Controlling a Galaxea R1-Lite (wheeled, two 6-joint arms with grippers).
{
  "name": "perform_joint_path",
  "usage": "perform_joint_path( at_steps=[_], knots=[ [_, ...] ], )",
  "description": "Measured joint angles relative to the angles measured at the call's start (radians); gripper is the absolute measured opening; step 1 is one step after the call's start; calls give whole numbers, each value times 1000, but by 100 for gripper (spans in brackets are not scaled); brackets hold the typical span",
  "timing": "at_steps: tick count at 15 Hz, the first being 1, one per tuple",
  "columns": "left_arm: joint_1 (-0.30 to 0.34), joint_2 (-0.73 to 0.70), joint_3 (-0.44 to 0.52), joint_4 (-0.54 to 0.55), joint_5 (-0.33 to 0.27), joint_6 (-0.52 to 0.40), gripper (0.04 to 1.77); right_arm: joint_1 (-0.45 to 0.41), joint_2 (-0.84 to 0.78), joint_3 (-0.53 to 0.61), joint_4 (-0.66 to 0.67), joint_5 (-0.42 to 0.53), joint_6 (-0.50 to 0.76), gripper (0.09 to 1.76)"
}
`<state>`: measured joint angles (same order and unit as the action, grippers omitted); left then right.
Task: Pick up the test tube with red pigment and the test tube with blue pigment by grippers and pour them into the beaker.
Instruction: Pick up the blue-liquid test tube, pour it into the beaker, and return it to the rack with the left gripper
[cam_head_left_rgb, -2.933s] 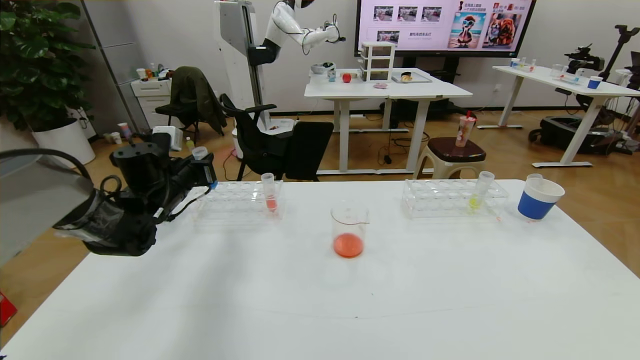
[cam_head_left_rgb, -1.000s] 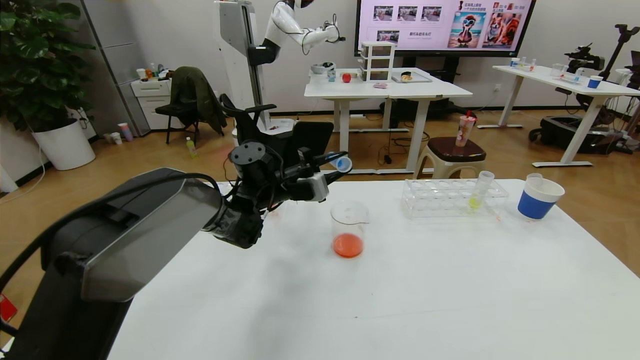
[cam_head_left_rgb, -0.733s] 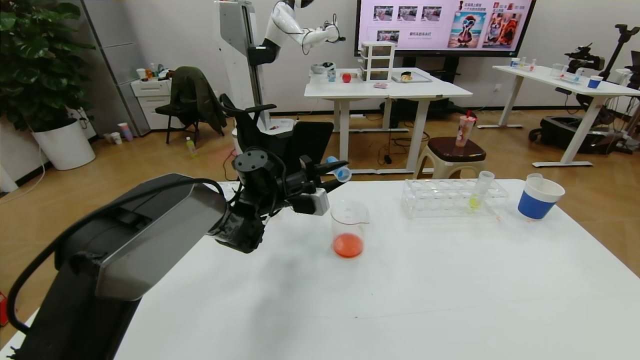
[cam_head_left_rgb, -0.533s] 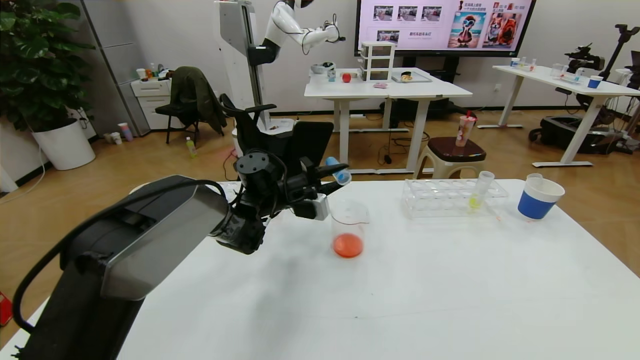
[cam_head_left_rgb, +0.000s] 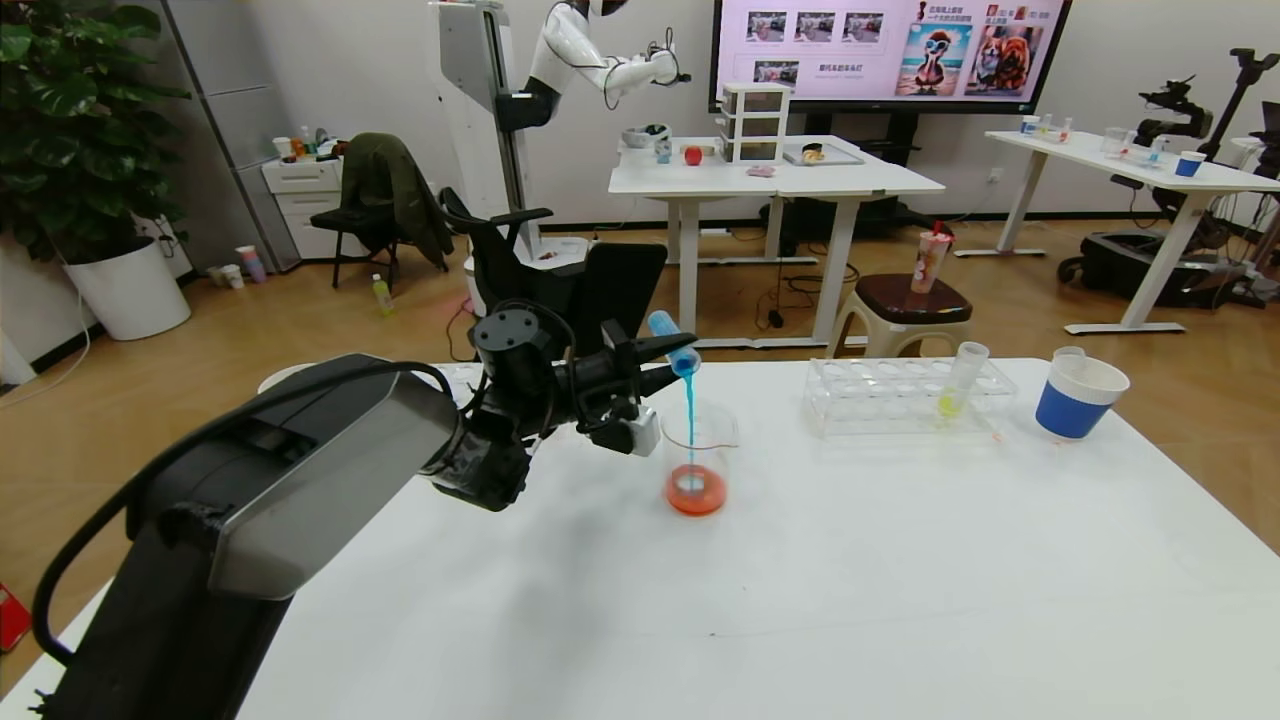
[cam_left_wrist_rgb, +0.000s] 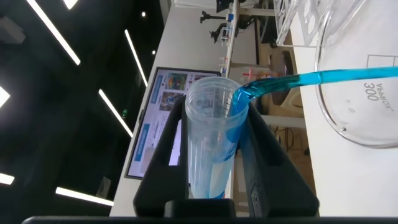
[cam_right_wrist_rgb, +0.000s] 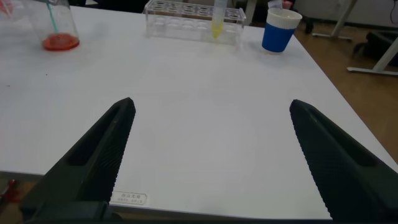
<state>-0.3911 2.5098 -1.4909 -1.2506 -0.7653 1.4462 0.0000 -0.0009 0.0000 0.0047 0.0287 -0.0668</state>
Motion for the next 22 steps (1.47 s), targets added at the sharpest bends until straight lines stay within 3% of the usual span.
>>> perform_joint_path(
  at_steps=[11,16,19,21,22],
  knots=[
    [-7,0,10,6,-2,214,51,0,0,0,0,0,0,173],
    [-14,-1,21,6,-15,222,51,0,0,0,0,0,0,173],
    [-14,-8,24,6,-13,172,51,0,0,0,0,0,0,173],
    [-16,-19,15,2,4,55,51,0,0,0,0,0,0,173],
    [-18,-26,0,-7,41,-30,51,0,0,0,0,0,0,173]
  ],
)
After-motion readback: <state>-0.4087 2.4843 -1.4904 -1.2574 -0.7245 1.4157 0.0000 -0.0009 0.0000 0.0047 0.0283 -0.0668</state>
